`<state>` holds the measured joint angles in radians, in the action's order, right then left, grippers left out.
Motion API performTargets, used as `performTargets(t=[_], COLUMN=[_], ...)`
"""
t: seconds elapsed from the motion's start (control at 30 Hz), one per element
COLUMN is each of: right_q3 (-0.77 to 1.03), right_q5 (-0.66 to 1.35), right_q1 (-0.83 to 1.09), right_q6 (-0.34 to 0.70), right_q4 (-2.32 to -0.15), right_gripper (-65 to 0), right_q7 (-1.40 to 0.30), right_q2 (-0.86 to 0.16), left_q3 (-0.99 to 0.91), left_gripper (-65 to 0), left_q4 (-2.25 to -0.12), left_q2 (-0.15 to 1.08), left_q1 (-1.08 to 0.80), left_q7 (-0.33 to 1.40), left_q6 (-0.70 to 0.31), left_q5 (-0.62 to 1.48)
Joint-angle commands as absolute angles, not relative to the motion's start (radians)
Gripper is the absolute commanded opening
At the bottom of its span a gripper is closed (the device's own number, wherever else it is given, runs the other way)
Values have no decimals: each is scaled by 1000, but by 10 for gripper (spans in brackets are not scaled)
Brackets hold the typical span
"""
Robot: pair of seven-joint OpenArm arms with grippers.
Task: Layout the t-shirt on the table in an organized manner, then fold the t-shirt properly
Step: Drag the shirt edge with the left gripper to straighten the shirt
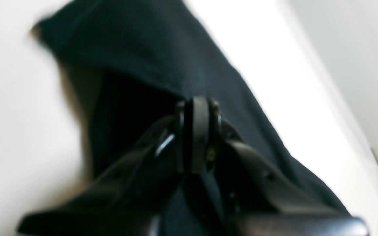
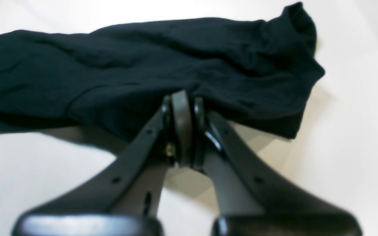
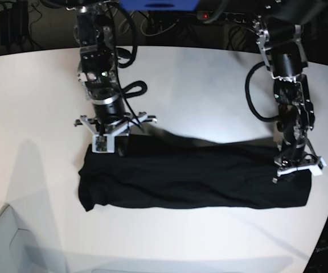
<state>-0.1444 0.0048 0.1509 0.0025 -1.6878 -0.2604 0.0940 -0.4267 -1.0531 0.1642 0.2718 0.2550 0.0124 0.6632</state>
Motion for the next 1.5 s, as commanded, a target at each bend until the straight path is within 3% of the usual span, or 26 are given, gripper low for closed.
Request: performTargets(t=[0.0, 0.33, 0.6, 1.07, 1.27, 1.47], right_q3=[-142, -88, -85, -85, -90, -91], right_q5=[4, 5, 5, 5, 5, 5], right_q1=[139, 128, 142, 142, 142, 140], right_q6=[5, 5, 5, 5, 5, 5], right_q4=[-1704, -1761, -1761, -1756, -1755, -1755], right_gripper=[-650, -650, -650, -650, -650, -650], right_q7=[-229, -228, -228, -229, -229, -229], right_q2=[97, 64, 64, 64, 68, 68], left_q3=[-433, -460, -463, -527, -573, -567], left_gripper=[-649, -643, -428, -428, -426, -425], left_q4=[-1106, -1339, -1336, -1339, -1440, -1377], left_q2=[180, 185, 200, 200, 225, 229], left_q1=[294, 214, 163, 108, -22, -47], left_q7=[237, 268, 349, 361, 407, 470], left_q6=[-1, -2, -2, -4, -4, -4], left_q5=[668, 668, 670, 679, 888, 964])
